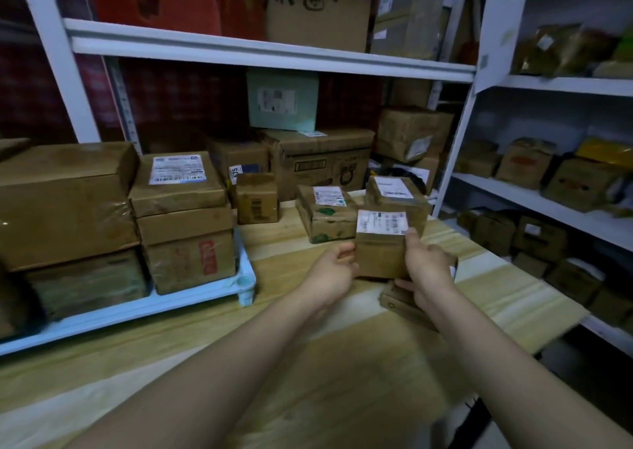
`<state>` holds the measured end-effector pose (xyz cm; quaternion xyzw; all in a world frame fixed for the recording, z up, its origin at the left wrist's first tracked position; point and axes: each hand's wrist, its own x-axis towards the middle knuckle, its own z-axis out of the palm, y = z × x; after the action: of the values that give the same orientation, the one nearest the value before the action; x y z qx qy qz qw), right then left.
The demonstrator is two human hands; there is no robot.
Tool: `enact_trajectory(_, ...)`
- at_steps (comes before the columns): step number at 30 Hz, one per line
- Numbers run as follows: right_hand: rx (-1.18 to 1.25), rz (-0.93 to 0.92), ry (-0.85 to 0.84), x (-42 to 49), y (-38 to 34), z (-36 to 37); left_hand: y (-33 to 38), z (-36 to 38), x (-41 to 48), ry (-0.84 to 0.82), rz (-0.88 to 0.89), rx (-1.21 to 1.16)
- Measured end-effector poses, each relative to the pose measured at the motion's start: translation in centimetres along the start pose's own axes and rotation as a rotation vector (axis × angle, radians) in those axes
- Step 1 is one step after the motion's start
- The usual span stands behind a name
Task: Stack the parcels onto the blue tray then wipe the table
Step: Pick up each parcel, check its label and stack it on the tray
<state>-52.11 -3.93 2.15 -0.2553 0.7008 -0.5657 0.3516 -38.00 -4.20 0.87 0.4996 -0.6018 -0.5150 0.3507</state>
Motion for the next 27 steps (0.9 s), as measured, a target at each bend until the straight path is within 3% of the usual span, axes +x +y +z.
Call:
enact_trajectory(5, 0.251, 0.100, -0.098, -1.3, 0.0, -0.3, -0.4, -1.8, -0.9, 0.149, 0.063, -0.101)
enact_trajectory(10, 0.311, 0.055, -0.265, -2.5, 0.5, 1.5, -0.6, -4.8, -2.5, 0.212, 0.112, -0.223)
enact_trajectory(19, 0.488, 0.017, -0.543, -5.0, 0.7, 4.5, -0.1, -9.2, -5.2, 0.263, 0.173, -0.070)
enact_trajectory(27, 0.517, 0.051, -0.588, -5.7, 0.5, 4.9, 0.2, -9.7, -5.9, 0.310, 0.206, -0.050)
